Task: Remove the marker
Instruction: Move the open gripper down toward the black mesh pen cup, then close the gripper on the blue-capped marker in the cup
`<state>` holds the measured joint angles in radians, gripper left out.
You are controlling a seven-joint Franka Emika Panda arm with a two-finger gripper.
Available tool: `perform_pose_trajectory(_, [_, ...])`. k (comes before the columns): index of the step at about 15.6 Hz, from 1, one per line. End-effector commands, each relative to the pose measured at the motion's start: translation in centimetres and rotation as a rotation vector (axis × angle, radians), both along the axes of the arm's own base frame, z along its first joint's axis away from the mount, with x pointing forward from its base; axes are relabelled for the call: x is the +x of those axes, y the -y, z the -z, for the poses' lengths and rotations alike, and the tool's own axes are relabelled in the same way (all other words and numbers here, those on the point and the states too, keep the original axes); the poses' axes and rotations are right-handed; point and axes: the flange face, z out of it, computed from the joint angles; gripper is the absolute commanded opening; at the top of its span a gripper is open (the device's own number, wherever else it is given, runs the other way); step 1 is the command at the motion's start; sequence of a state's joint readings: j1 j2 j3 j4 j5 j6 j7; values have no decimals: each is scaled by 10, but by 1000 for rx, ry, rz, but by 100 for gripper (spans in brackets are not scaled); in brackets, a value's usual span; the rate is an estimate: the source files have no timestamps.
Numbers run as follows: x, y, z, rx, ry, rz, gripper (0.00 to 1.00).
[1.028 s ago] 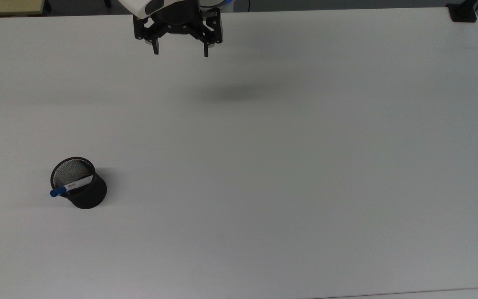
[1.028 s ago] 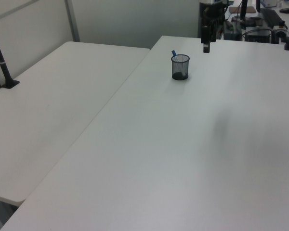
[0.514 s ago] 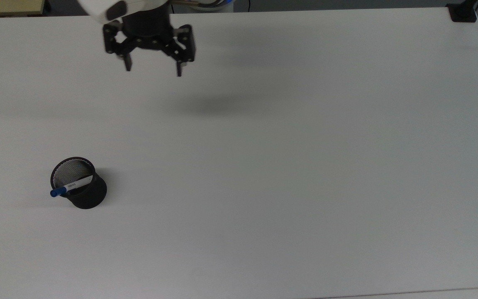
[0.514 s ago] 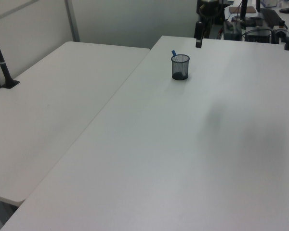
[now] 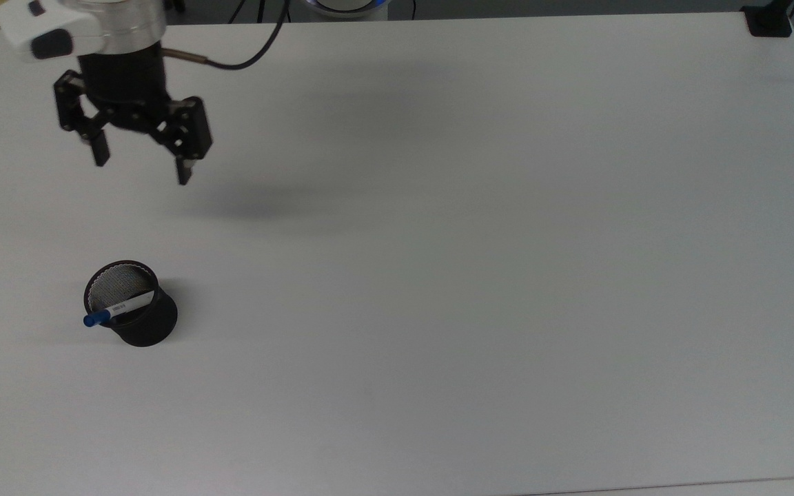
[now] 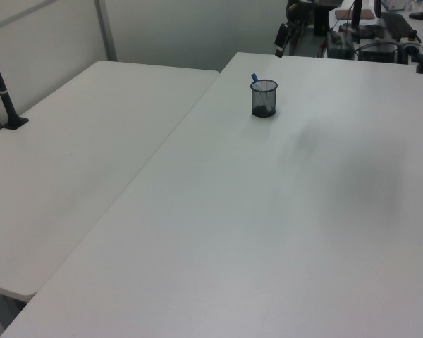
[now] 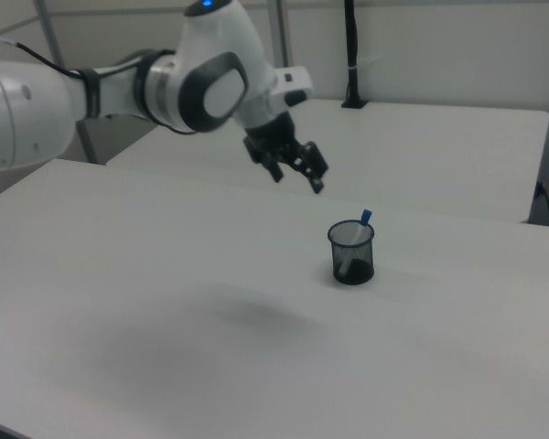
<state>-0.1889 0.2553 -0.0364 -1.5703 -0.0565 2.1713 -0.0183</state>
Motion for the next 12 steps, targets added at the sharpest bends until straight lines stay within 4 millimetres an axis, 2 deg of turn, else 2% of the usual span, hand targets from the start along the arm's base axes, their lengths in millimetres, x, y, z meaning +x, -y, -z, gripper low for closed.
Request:
perform_pose_trajectory(1, [12,29,24,-11,72,26,100])
perform_pose_trajectory(3, [18,45,41,-14,114,49,100])
perform_pose_trajectory(8, [45,50,86,-3,271,144,100])
perform_pose_trajectory(12, [56,51,122,-12,326,140,97])
